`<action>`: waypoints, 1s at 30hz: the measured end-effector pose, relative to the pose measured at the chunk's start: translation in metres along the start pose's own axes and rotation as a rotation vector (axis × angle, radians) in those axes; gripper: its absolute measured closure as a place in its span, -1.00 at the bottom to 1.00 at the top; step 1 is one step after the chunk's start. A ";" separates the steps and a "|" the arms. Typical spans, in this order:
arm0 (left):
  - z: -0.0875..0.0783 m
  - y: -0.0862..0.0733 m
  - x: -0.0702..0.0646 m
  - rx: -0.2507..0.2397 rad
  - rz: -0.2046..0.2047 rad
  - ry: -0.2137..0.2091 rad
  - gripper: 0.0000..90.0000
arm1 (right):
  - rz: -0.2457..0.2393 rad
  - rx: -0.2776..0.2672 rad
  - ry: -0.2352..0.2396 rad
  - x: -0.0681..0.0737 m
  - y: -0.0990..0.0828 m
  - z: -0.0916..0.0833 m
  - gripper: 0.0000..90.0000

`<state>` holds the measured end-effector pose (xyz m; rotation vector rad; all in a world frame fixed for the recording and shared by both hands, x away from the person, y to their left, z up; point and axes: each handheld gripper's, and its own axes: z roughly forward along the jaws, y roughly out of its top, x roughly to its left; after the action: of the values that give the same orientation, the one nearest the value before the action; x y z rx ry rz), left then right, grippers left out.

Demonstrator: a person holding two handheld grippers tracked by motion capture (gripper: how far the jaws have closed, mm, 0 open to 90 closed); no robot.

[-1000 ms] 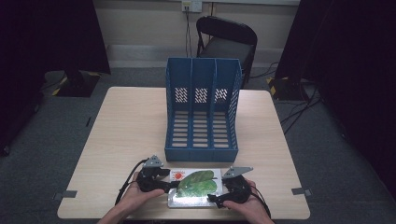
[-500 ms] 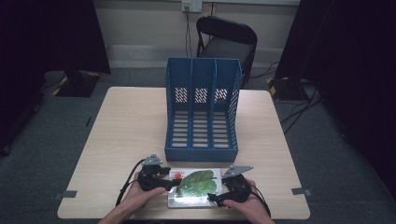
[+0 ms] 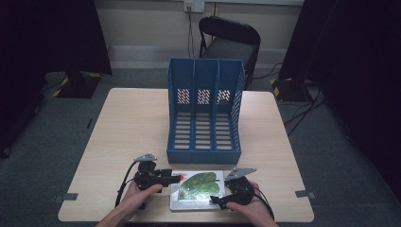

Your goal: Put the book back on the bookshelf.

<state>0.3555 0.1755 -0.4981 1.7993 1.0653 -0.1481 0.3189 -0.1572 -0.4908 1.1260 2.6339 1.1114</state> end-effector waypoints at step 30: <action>-0.009 0.003 0.008 -0.085 -0.171 -0.143 -0.10 | -0.028 0.023 0.039 0.005 -0.006 -0.004 -0.86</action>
<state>0.3594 0.1870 -0.4956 1.5968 1.1055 -0.3256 0.3101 -0.1591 -0.4910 1.0794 2.6904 1.1120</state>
